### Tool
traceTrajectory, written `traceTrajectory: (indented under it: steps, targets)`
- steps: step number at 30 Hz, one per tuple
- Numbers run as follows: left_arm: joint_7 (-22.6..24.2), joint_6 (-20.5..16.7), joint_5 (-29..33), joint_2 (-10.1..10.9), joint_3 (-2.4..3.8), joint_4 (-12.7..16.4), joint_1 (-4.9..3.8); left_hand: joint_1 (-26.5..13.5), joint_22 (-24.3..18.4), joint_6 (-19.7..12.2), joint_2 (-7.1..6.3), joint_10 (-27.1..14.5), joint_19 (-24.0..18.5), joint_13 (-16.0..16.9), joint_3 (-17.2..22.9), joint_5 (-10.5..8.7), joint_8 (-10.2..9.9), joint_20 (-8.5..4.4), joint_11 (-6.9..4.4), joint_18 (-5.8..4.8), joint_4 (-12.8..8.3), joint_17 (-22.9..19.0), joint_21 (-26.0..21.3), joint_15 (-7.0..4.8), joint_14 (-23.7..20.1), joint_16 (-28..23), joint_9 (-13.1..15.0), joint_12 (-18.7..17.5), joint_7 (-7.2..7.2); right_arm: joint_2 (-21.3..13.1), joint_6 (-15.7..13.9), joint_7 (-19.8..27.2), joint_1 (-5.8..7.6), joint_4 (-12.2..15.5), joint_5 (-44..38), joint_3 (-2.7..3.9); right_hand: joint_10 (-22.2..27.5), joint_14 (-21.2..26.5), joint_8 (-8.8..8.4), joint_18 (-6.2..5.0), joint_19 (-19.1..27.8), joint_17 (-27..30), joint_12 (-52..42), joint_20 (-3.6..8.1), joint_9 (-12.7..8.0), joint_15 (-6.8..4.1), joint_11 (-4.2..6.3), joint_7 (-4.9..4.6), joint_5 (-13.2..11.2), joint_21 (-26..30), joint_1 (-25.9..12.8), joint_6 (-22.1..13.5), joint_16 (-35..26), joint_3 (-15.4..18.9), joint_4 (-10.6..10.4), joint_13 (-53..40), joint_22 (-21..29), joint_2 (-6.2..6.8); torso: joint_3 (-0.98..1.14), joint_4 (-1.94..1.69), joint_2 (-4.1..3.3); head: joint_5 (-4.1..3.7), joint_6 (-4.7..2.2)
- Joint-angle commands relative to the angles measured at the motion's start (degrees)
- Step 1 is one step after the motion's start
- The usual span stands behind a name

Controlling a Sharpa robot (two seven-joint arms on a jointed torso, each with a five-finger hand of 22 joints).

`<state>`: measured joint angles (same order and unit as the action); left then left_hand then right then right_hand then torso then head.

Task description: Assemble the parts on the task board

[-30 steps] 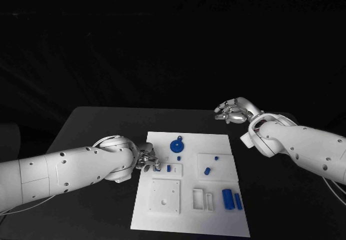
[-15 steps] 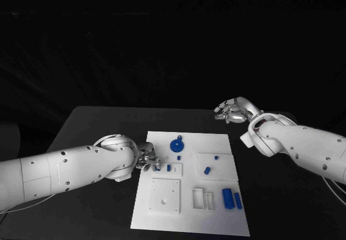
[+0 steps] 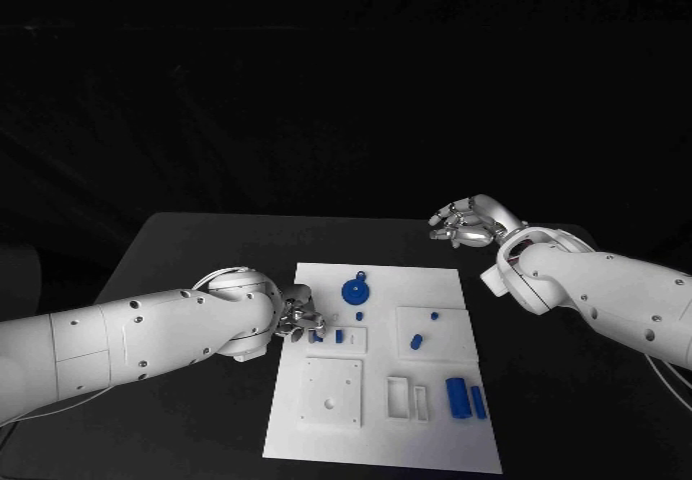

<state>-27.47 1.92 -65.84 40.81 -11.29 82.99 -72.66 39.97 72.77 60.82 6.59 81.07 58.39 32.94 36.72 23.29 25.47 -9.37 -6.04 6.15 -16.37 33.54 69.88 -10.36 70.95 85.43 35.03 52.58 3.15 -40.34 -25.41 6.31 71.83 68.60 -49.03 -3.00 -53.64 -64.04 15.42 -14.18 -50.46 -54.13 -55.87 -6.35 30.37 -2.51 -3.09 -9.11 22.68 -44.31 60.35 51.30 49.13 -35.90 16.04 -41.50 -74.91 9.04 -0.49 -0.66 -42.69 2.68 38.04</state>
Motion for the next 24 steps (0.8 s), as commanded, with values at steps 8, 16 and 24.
traceTrajectory:
  steps: [8,16,24]
  targets:
    - [-0.6,4.3,-2.7,-0.7,-0.26,0.3,0.37,0.2,0.1,8.4,0.23,-0.1,0.6,0.3,0.7,1.63,0.4,-5.72,-0.54,0.78,-0.1,0.3,0.5,-1.92,1.4,0.5,-0.2,0.6,-3.51,0.0,0.6,0.5,-0.04,0.1,-0.2,0.01,0.1,0.2,-0.22,-0.82,-0.1,0.1,-0.2,-0.25,0.1,0.06,0.03,-0.15,0.5,0.3,0.4,-0.2,0.2,-0.1,-0.1,0.1,-1.1,0.07,-0.02,-0.05,-0.01,-0.11,0.11]
    - [-1.0,3.6,-3.8,-0.7,-0.25,0.0,0.37,0.3,0.1,8.4,0.33,-0.2,0.6,0.4,0.9,1.92,0.5,-5.73,-0.57,0.81,-0.1,0.3,0.6,-1.92,1.4,0.5,-0.2,0.7,-3.53,0.0,0.6,0.5,-0.04,0.1,-0.2,0.01,0.1,0.2,-0.22,-0.82,-0.1,0.1,-0.2,-0.25,0.1,0.07,0.03,-0.15,0.7,0.3,0.4,-0.2,0.2,0.0,-0.1,0.1,-1.1,0.08,-0.04,-0.05,0.00,-0.07,0.05]
    - [-0.9,3.8,-4.1,-0.7,-0.15,0.0,0.37,0.1,0.2,8.6,0.68,-0.2,0.6,0.7,1.1,5.05,0.8,-5.69,-0.75,0.80,-0.2,0.6,0.8,-1.98,1.5,0.8,-0.3,1.1,-3.70,0.1,0.6,0.5,-0.05,0.1,-0.2,0.01,0.1,0.2,-0.22,-0.82,-0.1,0.1,-0.3,-0.25,0.1,0.07,0.03,-0.15,0.7,0.3,0.3,-0.2,0.2,-0.1,-0.1,0.1,-1.1,0.07,-0.05,-0.03,0.00,-0.09,0.07]
